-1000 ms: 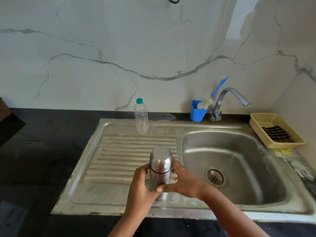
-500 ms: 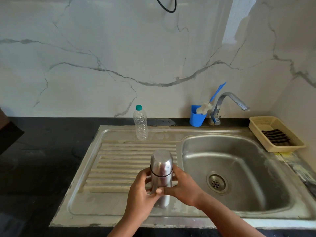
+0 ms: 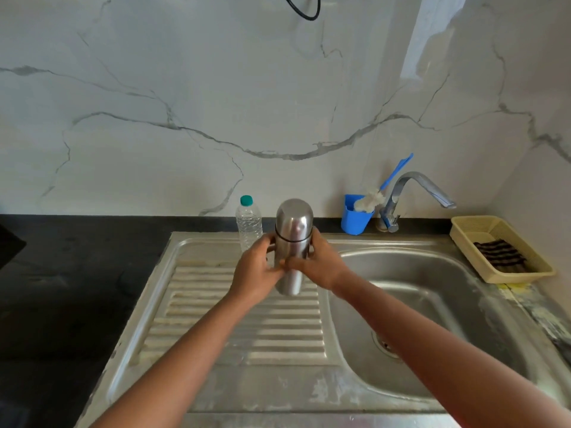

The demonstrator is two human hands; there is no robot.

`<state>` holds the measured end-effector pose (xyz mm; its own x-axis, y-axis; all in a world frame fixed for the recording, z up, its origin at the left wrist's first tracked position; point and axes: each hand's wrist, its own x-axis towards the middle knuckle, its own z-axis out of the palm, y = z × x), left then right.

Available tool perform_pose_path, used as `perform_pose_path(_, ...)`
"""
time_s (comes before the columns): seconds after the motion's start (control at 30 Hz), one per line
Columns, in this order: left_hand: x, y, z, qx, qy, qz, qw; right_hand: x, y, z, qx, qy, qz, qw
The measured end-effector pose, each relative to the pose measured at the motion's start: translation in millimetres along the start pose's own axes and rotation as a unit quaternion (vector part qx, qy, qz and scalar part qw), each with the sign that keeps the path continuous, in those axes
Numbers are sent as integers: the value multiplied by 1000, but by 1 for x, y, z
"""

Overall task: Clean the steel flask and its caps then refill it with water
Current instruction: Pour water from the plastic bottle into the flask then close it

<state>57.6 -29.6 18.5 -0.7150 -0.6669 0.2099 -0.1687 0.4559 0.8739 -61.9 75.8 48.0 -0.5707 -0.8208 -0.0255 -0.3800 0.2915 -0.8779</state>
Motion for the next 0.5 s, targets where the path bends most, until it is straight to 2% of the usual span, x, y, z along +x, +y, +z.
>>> perform_pose_path(0.23,58,-2,19,-25,18,-23,999,64,5,-8,-8,41,21,999)
perform_pose_path(0.5,101,-23,37,-32,24,-54,998,111,23,-12,17,29,53,998)
